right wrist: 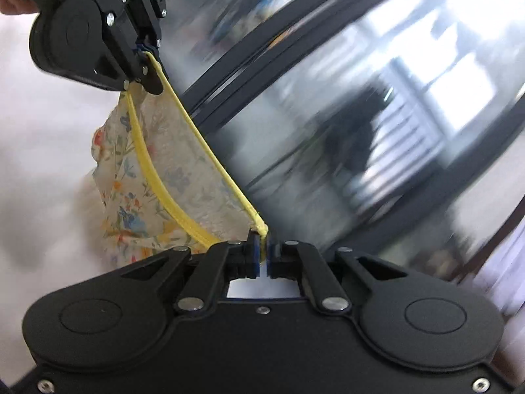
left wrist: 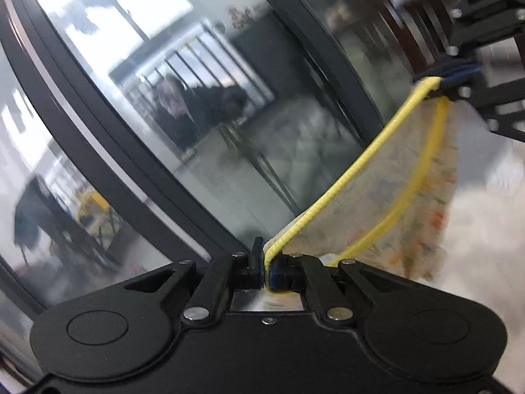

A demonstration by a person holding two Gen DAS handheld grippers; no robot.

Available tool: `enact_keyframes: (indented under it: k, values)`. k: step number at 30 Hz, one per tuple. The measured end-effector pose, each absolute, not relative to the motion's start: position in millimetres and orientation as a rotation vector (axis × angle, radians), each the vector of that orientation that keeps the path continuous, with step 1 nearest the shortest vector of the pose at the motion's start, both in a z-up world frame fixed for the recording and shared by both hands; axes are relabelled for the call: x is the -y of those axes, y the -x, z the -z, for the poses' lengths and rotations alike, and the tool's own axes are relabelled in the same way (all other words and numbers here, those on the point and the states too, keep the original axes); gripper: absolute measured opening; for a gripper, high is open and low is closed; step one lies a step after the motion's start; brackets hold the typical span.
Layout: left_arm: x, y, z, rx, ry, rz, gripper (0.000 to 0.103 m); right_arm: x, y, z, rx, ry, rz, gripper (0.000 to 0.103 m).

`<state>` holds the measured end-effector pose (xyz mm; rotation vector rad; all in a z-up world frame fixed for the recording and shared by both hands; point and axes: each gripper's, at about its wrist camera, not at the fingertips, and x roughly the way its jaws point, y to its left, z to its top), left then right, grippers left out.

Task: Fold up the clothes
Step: 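Lift the garment by its yellow trim with both grippers, holding it hanging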

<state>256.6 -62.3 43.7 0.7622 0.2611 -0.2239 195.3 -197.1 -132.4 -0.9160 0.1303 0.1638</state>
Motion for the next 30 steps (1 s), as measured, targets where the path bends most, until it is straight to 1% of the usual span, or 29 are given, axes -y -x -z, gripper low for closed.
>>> enact_keyframes:
  k: [1,2,3,5,9,11,13,16,18,23,25,28,30]
  values:
    - [61.4,-256.4,-78.1,-0.236,-0.767,0.220,0.003,199.1,-198.1,109.7,-0.105,0.921,-0.169,0.003]
    - [61.1,-252.3,-100.9,-0.228,-0.785,0.228,0.003,202.9,-198.1,63.8,-0.063,0.947,-0.178,0.003]
    - [60.3,-242.4,-143.5,-0.202,-0.817,0.232,0.003,206.9,-197.7,15.6,-0.020,0.975,-0.188,0.003]
    - [59.4,-216.4,-209.5,-0.158,-0.864,0.221,0.003,212.4,-186.0,-43.7,0.033,1.026,-0.196,0.003]
    - [60.7,-167.3,-278.7,-0.137,-0.905,0.215,0.004,224.7,-138.7,-156.7,0.070,1.066,-0.244,0.003]
    - [61.3,-145.4,-298.8,-0.147,-0.910,0.223,0.004,229.6,-112.8,-191.2,0.063,1.079,-0.285,0.003]
    - [61.6,-120.6,-315.7,-0.200,-0.909,0.275,0.004,234.3,-86.2,-222.0,0.043,1.088,-0.328,0.003]
    - [58.4,-108.3,-323.6,-0.294,-0.879,0.364,0.005,241.2,-58.1,-241.5,-0.012,1.095,-0.386,0.003]
    - [62.5,-110.9,-318.2,-0.332,-0.882,0.366,0.005,244.0,-46.9,-242.7,-0.052,1.107,-0.429,0.004]
    - [63.0,-135.2,-289.0,-0.452,-0.913,0.456,0.006,247.1,-48.1,-223.7,-0.157,1.129,-0.525,0.004]
    - [62.0,-153.9,-269.5,-0.514,-0.915,0.517,0.006,246.1,-54.6,-213.5,-0.199,1.126,-0.575,0.004]
    - [54.9,-189.2,-228.8,-0.529,-0.959,0.567,0.006,243.3,-96.2,-180.4,-0.299,1.120,-0.633,0.004]
    - [51.4,-215.8,-207.9,-0.536,-0.947,0.539,0.006,238.3,-125.2,-161.7,-0.329,1.136,-0.645,0.003]
